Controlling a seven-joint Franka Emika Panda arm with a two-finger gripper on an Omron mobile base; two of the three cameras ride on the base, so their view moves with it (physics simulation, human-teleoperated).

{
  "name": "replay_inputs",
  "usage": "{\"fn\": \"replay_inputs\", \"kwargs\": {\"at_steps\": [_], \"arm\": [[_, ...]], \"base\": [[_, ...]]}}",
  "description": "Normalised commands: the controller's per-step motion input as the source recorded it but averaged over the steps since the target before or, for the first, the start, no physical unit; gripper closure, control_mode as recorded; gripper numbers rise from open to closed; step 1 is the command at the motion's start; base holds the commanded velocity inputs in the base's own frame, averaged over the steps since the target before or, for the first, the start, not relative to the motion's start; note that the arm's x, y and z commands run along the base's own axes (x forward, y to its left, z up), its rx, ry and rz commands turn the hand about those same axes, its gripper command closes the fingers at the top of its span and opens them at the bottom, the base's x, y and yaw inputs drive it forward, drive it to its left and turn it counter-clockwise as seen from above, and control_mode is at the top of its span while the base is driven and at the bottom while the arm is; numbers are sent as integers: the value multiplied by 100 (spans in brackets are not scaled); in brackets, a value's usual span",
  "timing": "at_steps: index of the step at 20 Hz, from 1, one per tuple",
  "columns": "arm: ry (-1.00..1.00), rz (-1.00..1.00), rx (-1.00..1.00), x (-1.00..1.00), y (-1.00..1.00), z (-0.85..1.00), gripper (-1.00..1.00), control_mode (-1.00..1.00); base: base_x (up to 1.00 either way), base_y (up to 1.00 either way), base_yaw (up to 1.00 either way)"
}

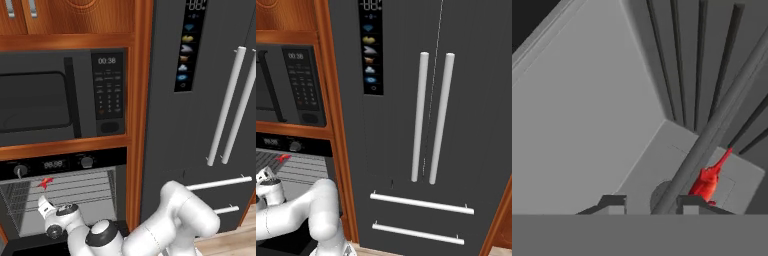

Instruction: Take the fish from the oven and place it on the plate on the counter.

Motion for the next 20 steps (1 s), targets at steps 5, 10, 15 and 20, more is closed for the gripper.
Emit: {"fn": "replay_inputs", "kwargs": {"at_steps": [5, 10, 15, 20], "arm": [[25, 7, 0, -88, 0, -38, 100, -100], [28, 7, 0, -90, 0, -44, 100, -100], [30, 8, 0, -98, 0, -46, 100, -100], [31, 8, 0, -100, 0, -44, 100, -100]], "base": [[0, 0, 0], [0, 0, 0], [0, 0, 0], [0, 0, 0]]}}
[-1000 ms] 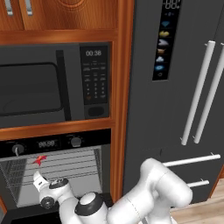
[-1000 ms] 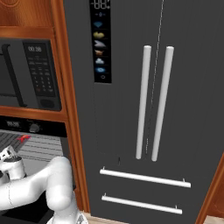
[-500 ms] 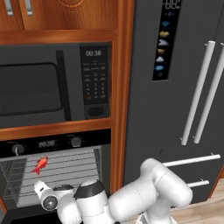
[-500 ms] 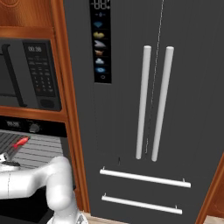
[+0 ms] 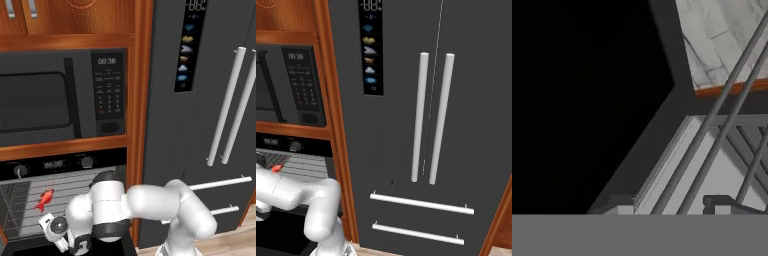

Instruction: Take the fish from the oven and place it on the plate on the counter.

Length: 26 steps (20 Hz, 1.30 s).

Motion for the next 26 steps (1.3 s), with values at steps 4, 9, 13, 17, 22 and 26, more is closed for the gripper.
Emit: {"fn": "replay_inputs", "kwargs": {"at_steps": [4, 9, 13, 17, 22, 26], "arm": [[28, 7, 0, -100, 0, -48, 100, -100], [21, 6, 0, -100, -6, -36, 100, -100], [10, 3, 1, -100, -21, -9, 100, -100], [-1, 1, 2, -98, -23, 19, 100, -100], [-15, 0, 5, -83, -5, 95, 100, -100], [-9, 0, 7, -81, -12, 100, 100, -100]], "base": [[0, 0, 0], [0, 0, 0], [0, 0, 0], [0, 0, 0], [0, 0, 0], [0, 0, 0]]}}
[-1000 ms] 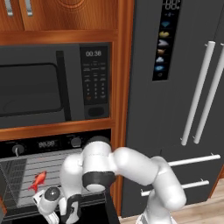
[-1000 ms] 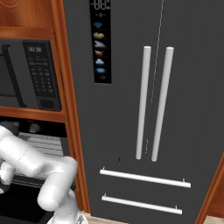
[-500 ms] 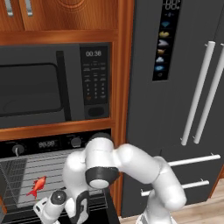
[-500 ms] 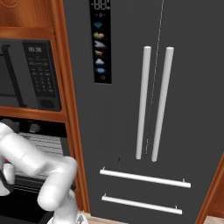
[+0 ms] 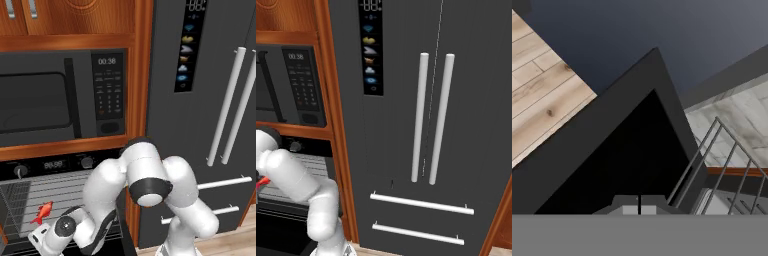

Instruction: Take the fish from the oven and place it on the plate on the counter.

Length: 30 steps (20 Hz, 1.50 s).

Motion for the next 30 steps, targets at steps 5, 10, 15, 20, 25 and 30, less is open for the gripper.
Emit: {"fn": "replay_inputs", "kwargs": {"at_steps": [5, 10, 15, 20, 25, 30], "arm": [[0, -17, 9, -44, -28, 95, 100, -100], [5, -52, 12, 0, -17, 90, 100, -100], [23, -72, 15, -9, -30, 17, 100, -100], [31, -73, 11, -27, -25, 5, 100, -100], [29, -78, 19, -9, -35, -3, 100, -100], [17, -60, 23, -29, -73, 0, 100, -100]], "base": [[0, 0, 0], [0, 0, 0], [0, 0, 0], [0, 0, 0], [0, 0, 0], [0, 0, 0]]}}
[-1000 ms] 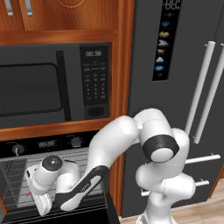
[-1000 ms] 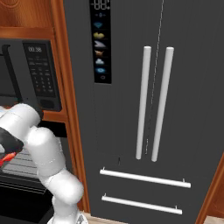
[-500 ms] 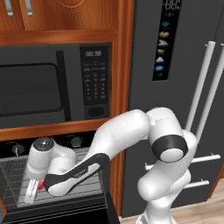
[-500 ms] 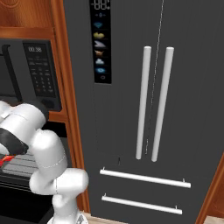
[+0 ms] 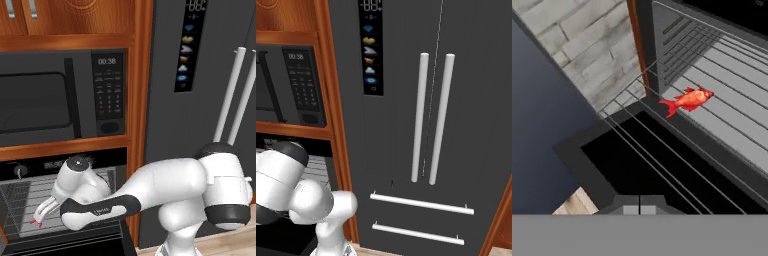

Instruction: Take the fish from the oven and place it on the plate on the counter.

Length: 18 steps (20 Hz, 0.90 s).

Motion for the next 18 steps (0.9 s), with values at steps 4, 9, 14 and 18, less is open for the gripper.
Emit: {"fn": "replay_inputs", "kwargs": {"at_steps": [4, 9, 14, 18], "arm": [[1, -24, 12, -23, -31, 0, 100, -100], [0, -26, -1, -8, 26, 7, -100, -100], [22, -20, -6, 8, 1, 51, -100, -100], [38, -5, -12, 23, 0, 63, -100, -100]], "base": [[0, 0, 0], [0, 0, 0], [0, 0, 0], [0, 0, 0]]}}
